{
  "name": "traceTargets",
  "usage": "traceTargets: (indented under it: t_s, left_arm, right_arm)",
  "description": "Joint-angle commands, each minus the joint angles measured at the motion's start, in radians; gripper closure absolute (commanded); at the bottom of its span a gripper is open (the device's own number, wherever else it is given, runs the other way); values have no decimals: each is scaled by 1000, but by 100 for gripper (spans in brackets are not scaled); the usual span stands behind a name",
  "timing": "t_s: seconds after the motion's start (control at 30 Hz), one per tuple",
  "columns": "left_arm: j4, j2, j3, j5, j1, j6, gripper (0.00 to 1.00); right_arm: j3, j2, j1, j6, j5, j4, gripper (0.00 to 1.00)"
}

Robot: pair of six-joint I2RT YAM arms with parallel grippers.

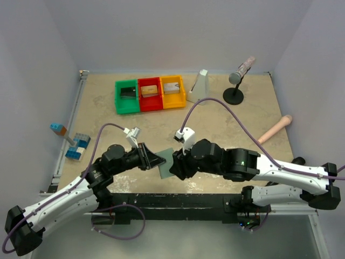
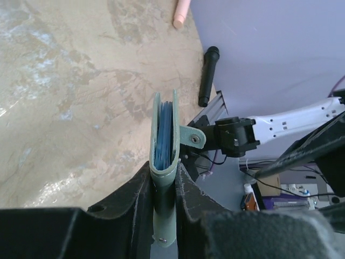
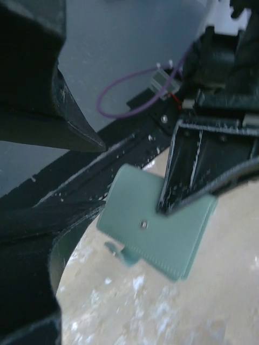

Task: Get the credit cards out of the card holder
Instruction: Open the card holder.

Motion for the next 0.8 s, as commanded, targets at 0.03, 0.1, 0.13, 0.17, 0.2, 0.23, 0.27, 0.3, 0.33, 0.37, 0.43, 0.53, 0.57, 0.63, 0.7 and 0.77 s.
traceTargets:
  t_s: [0.03,0.1,0.13,0.17,0.2,0.23,0.27,0.3,0.33,0.37,0.43,0.53,0.57,0.63,0.7,0.77]
  left_arm:
    - [232,-4,15,107,7,60,100]
    - [255,1,18,141,7,66,100]
    - [271,3,18,156,7,71,100]
    - [277,1,18,167,8,73,100]
    - [281,-2,15,176,8,79,100]
    - [288,-5,11,189,10,80,100]
    - [300,-11,0,199,13,83,100]
    - [327,-19,-12,215,17,77,100]
    - [378,-25,-37,230,22,71,100]
    - [421,-30,-58,252,30,59,100]
    - [529,-30,-100,294,43,28,100]
    - [723,6,-158,368,74,-39,100]
    - [799,27,-175,393,89,-71,100]
    - [962,82,-209,431,117,-142,100]
    - [1134,153,-232,472,137,-212,100]
    - [1304,229,-239,502,142,-272,100]
  right_arm:
    - [-24,14,3,-36,-207,196,60]
    - [-28,34,1,-24,-184,172,63]
    - [-36,34,-2,-13,-159,162,65]
    - [-56,26,-7,-1,-141,168,66]
    - [-82,6,-16,13,-127,177,68]
    - [-105,-15,-28,30,-121,193,69]
    - [-134,-44,-45,47,-118,208,69]
    - [-156,-67,-63,56,-122,213,69]
    - [-179,-99,-86,68,-134,216,70]
    - [-199,-125,-105,76,-142,216,70]
    - [-234,-173,-137,90,-157,225,69]
    - [-266,-233,-160,96,-164,225,69]
    - [-269,-245,-163,97,-167,224,68]
    - [-274,-261,-168,96,-177,220,67]
    - [-274,-268,-168,97,-188,224,65]
    - [-272,-276,-168,100,-188,224,63]
